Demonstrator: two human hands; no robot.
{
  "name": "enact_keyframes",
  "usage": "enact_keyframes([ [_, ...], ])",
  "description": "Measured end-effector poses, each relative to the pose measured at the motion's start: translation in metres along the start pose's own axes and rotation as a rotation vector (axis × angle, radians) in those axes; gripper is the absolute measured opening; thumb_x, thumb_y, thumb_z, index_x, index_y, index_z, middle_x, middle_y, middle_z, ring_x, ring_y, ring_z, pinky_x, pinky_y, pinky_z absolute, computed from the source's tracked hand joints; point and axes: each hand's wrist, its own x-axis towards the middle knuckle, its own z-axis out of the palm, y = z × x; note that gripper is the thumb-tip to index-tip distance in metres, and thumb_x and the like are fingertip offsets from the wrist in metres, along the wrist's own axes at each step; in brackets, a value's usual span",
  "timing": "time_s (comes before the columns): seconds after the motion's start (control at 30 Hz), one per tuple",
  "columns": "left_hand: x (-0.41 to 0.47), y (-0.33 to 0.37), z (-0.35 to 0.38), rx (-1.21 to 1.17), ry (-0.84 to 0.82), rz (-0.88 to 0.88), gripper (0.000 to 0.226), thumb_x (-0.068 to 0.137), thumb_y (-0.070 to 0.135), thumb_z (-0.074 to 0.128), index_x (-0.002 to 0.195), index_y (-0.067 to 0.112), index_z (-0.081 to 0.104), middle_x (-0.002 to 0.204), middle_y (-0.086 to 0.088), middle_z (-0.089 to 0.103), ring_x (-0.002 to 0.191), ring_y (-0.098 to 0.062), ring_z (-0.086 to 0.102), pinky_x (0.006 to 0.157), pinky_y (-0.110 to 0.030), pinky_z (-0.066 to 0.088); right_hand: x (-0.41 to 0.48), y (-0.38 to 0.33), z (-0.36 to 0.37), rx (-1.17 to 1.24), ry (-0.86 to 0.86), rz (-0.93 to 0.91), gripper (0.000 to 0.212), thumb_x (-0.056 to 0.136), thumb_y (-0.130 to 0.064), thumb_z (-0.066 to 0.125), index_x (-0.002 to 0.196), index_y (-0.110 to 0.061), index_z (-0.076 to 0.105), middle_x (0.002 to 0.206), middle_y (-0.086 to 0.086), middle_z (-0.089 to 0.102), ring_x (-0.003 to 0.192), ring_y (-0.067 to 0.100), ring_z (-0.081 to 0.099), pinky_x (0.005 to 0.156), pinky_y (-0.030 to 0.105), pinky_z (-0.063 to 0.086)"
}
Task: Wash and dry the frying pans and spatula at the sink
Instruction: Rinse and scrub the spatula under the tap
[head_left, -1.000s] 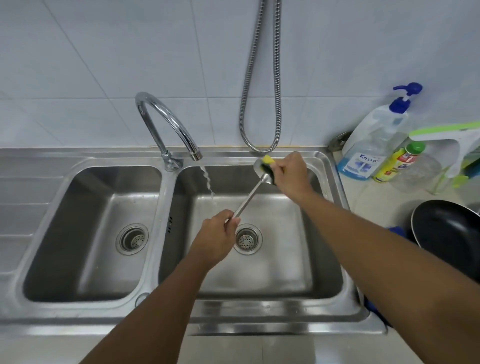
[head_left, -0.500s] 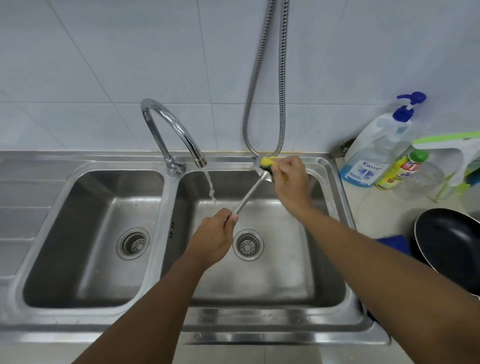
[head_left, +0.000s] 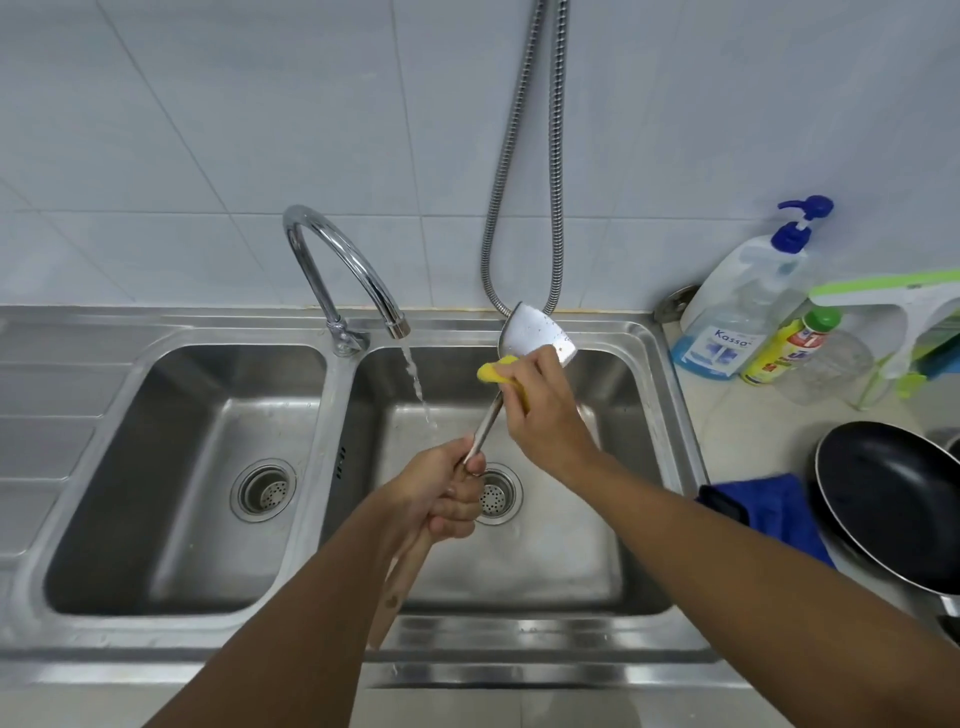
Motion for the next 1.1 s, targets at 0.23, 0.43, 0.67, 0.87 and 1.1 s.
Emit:
enact_keyframes([
  [0.23, -0.006, -0.004, 0.002, 0.009, 0.032, 0.070, 0.051, 0.110, 0.043, 0.030, 0.066, 0.019, 0.040, 0.042, 0.006, 0.023, 0.026, -0.005, 0.019, 0.030, -0.010, 0.017, 0.055, 0.039, -0.023, -0.249, 0.123, 0.102, 0.013, 0.088, -0.005, 0.066, 0.087, -0.011, 0.077, 0.084, 0.011, 0.059, 0.080, 0.032, 0.052, 0.075, 0.047, 0.049],
  [0.43, -0.007, 0.003, 0.006, 0.082, 0.008, 0.079, 0.051, 0.110, 0.043, 0.030, 0.066, 0.019, 0.041, 0.043, 0.005, 0.024, 0.027, -0.005, 0.020, 0.032, -0.013, 0.015, 0.045, 0.027, -0.026, -0.200, 0.090, -0.065, 0.018, 0.088, -0.001, 0.067, 0.098, -0.010, 0.078, 0.099, 0.013, 0.059, 0.092, 0.030, 0.053, 0.084, 0.037, 0.047],
  [0.67, -0.007, 0.013, 0.020, 0.093, -0.001, 0.127, 0.052, 0.110, 0.046, 0.029, 0.067, 0.019, 0.040, 0.042, 0.006, 0.025, 0.027, -0.005, 0.020, 0.029, -0.011, 0.017, 0.059, 0.021, -0.031, -0.188, 0.076, -0.118, 0.026, 0.089, 0.003, 0.064, 0.108, -0.010, 0.077, 0.117, 0.018, 0.062, 0.108, 0.036, 0.056, 0.098, 0.040, 0.044],
  [0.87, 0.001, 0.019, 0.017, 0.170, 0.115, 0.123, 0.045, 0.108, 0.041, 0.027, 0.073, 0.017, 0.041, 0.044, 0.004, 0.025, 0.027, -0.007, 0.020, 0.030, -0.012, 0.021, 0.010, 0.002, -0.022, -0.007, -0.091, -0.295, 0.027, 0.088, 0.010, 0.066, 0.107, -0.005, 0.077, 0.109, 0.016, 0.064, 0.099, 0.030, 0.061, 0.094, 0.034, 0.048],
  [1.1, 0.011, 0.000, 0.026, 0.371, 0.183, 0.245, 0.020, 0.107, 0.019, 0.034, 0.114, 0.009, 0.049, 0.063, 0.000, 0.036, 0.045, -0.011, 0.034, 0.043, -0.025, 0.039, 0.001, 0.033, -0.016, -0.022, -0.182, -0.077, 0.029, 0.091, 0.000, 0.063, 0.111, -0.014, 0.078, 0.106, 0.013, 0.056, 0.103, 0.030, 0.057, 0.094, 0.037, 0.048],
])
